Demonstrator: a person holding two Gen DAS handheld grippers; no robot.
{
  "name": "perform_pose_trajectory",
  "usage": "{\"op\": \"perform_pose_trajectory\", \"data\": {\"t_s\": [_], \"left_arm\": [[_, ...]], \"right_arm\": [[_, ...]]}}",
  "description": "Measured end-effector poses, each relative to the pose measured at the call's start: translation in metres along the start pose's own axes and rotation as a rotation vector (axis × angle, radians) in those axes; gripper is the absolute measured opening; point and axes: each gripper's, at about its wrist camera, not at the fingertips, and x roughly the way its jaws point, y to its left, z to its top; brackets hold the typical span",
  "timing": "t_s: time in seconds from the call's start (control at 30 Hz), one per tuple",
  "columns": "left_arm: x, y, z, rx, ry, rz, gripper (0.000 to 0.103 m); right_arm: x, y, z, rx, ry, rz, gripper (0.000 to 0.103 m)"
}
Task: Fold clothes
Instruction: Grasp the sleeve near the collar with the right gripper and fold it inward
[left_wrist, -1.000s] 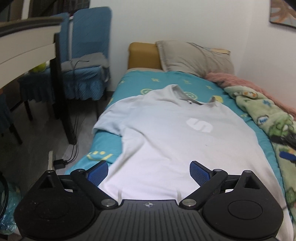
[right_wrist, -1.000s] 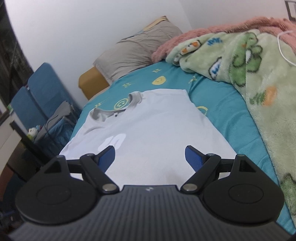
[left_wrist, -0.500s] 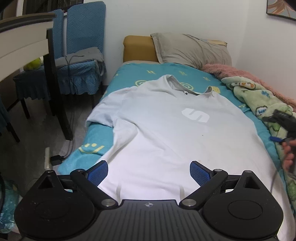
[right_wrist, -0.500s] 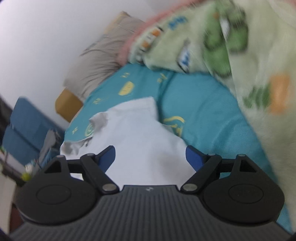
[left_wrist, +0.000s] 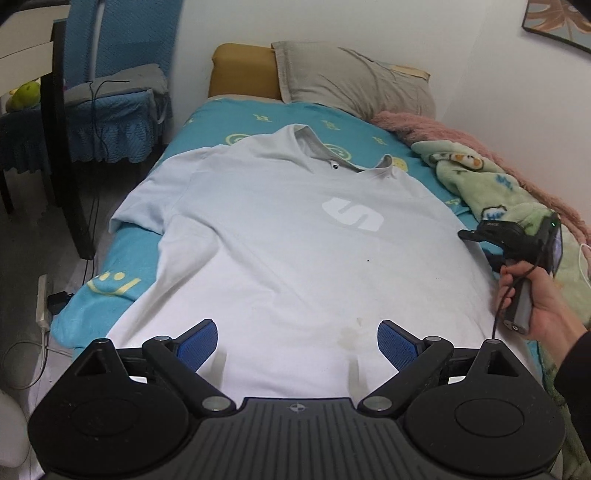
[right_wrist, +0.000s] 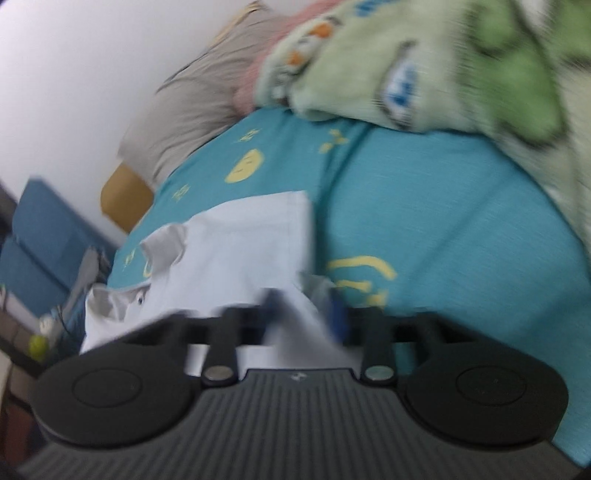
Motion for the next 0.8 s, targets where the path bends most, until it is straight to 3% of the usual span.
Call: {"op": "perform_pose_trajectory", "data": {"t_s": [0.2, 0.3, 0.47, 0.6, 0.67, 0.7, 0.73, 0.8], "left_arm": [[0.000, 0.001, 0.000, -0.013, 0.008, 0.007, 0.095], [-0.002, 0.002, 0.000, -0.011, 0.003, 0.027, 0.095], [-0.002, 0.003, 0.001, -0.013, 0.001, 0.042, 0.095], [-0.002, 0.003, 0.002, -0.006, -0.010, 0.050, 0.095], [-0.002, 0.003, 0.003, -0.003, -0.014, 0.056, 0.095], [-0.002, 0.004, 0.002, -0.003, -0.016, 0.059, 0.095], [-0.003, 0.004, 0.002, -0.002, -0.017, 0.061, 0.095], [-0.007, 0.004, 0.000, 0.005, -0.029, 0.068, 0.094]], "right_arm": [[0.001, 0.090, -0.032, -0.512, -0.067, -0.115, 0.012], [0.002, 0.126, -0.058, -0.670, -0.084, -0.102, 0.012], [0.005, 0.171, -0.097, -0.829, -0.082, -0.023, 0.012], [-0.003, 0.180, -0.105, -0.790, -0.057, 0.072, 0.014], [-0.012, 0.182, -0.103, -0.731, -0.030, 0.119, 0.037], [-0.021, 0.184, -0.103, -0.710, -0.031, 0.138, 0.060], [-0.030, 0.185, -0.102, -0.689, -0.036, 0.157, 0.074], [-0.055, 0.185, -0.100, -0.656, -0.055, 0.189, 0.075]]}}
